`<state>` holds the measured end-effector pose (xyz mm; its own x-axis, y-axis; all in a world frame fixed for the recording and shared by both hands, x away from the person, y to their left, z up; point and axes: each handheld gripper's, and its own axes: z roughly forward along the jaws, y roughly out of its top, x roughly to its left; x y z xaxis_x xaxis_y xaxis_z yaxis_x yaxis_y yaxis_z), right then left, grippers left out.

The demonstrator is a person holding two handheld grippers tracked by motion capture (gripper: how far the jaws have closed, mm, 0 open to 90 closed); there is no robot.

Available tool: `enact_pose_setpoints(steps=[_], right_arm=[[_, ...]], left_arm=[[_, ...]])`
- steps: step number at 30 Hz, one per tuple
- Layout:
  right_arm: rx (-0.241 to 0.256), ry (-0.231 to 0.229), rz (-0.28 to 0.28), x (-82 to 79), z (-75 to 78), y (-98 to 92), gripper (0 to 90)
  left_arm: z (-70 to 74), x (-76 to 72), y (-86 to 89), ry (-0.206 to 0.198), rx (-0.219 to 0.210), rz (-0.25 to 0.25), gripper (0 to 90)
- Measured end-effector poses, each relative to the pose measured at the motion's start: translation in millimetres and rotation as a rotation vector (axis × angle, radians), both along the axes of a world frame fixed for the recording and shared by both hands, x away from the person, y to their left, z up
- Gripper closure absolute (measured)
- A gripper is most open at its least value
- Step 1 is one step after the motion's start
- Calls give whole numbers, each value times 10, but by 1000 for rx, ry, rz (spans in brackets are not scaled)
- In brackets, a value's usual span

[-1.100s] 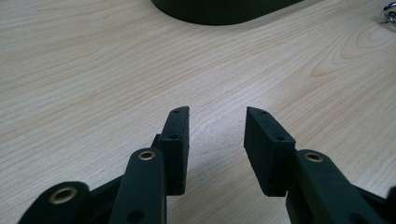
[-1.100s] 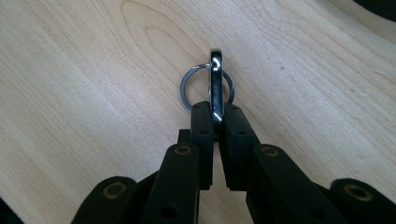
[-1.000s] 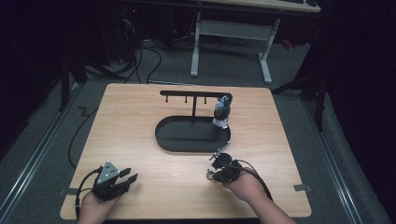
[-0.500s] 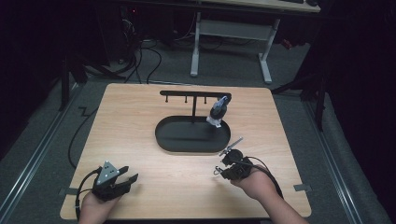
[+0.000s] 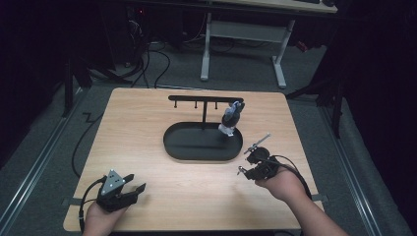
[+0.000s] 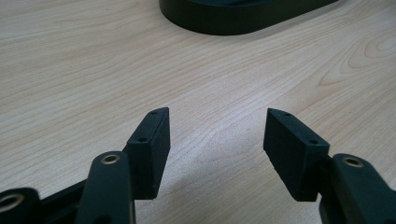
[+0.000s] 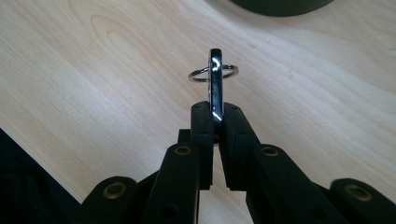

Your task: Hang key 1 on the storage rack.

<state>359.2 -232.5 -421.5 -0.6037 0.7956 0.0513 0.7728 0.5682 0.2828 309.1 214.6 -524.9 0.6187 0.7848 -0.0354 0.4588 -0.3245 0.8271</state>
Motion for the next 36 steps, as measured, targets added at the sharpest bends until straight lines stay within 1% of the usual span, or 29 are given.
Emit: enact_pose_setpoints(steps=[1, 2, 3, 5, 7, 8, 10, 13, 14, 15, 17, 18, 19, 21, 23, 29, 30, 31, 32, 34, 36], right_arm=[[11, -2, -7, 39, 62, -21, 851], [11, -2, -7, 39, 62, -21, 851], [3, -7, -14, 74, 126, -29, 851], [7, -12, -8, 87, 142, -33, 851], [11, -13, -14, 132, 199, -43, 851], [12, -11, -23, 145, 213, -46, 851], [17, -14, -26, 178, 237, -61, 851], [40, -11, -41, 217, 273, -74, 851], [38, -13, -39, 230, 286, -77, 850], [44, -11, -44, 239, 296, -74, 850], [43, -4, -42, 257, 326, -63, 850], [43, -15, -29, 273, 335, -61, 851], [41, -8, -37, 277, 353, -43, 850], [42, -10, -33, 286, 364, -33, 851], [35, -13, -16, 317, 397, 1, 851], [30, -18, -8, 381, 460, 40, 851], [28, -12, -19, 389, 473, 45, 850], [36, -15, -12, 407, 478, 37, 851], [28, -13, -21, 415, 487, 42, 851], [29, -16, -17, 430, 488, 43, 851], [33, -10, -24, 456, 510, 61, 851]], left_arm=[[-2, 0, 0, 1, 0, 0, 416], [-2, 0, 0, 1, 0, 0, 416], [2, -2, 1, -1, 1, -1, 415], [2, -2, 1, -3, 0, -1, 414], [2, -3, 7, -4, -2, 0, 413], [2, -4, 10, -4, -3, 1, 413], [-1, -8, 17, -1, -6, 2, 412], [-12, -9, 27, 1, -5, 1, 411], [-12, -9, 27, 1, -5, 1, 411], [-18, -10, 32, 7, -11, 4, 411], [-20, -10, 27, 5, -10, 5, 411], [-20, -10, 27, 5, -10, 5, 411], [-16, -5, 21, 2, -9, 3, 411], [-14, -4, 17, 2, -11, 3, 410], [-8, 4, -6, -1, -4, -6, 410], [-14, 31, -31, 0, -2, -16, 409], [-14, 31, -31, 0, -2, -16, 409], [-13, 31, -33, 1, -2, -16, 409], [-13, 31, -33, 1, -2, -16, 409], [-5, 30, -35, -1, -4, -16, 409], [-18, 25, -38, 1, -1, -18, 409]])
